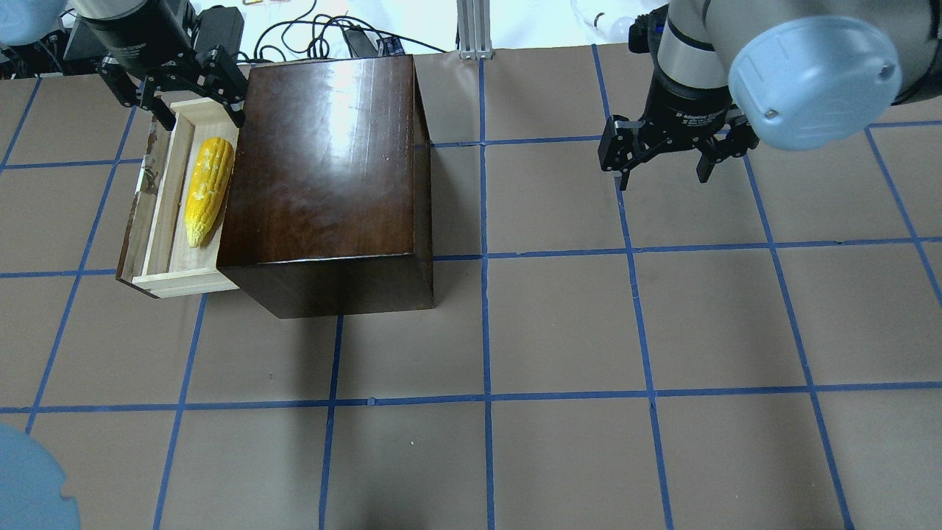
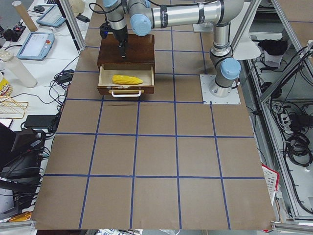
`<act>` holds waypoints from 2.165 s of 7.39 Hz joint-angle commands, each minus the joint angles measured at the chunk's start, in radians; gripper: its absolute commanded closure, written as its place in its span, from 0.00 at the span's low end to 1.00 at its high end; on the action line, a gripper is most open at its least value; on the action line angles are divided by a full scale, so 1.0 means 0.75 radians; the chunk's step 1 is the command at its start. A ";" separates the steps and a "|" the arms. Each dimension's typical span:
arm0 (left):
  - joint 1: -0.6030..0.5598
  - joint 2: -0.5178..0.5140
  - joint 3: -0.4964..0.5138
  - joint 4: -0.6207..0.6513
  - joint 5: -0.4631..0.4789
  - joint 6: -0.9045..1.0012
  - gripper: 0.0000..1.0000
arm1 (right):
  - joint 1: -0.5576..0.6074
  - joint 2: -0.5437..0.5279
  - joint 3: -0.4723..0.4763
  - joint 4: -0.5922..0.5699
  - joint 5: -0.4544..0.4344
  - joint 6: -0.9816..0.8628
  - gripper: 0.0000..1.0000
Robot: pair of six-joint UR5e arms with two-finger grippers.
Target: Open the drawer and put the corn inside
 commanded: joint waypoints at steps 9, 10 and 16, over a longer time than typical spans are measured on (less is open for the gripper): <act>-0.138 0.152 -0.248 0.021 -0.006 -0.063 0.00 | 0.000 0.000 0.000 -0.001 0.000 0.000 0.00; -0.138 0.161 -0.246 0.021 -0.014 -0.063 0.00 | 0.000 0.000 0.000 0.001 -0.002 0.000 0.00; -0.138 0.183 -0.252 0.021 -0.014 -0.063 0.00 | 0.000 -0.002 0.000 0.001 -0.002 0.000 0.00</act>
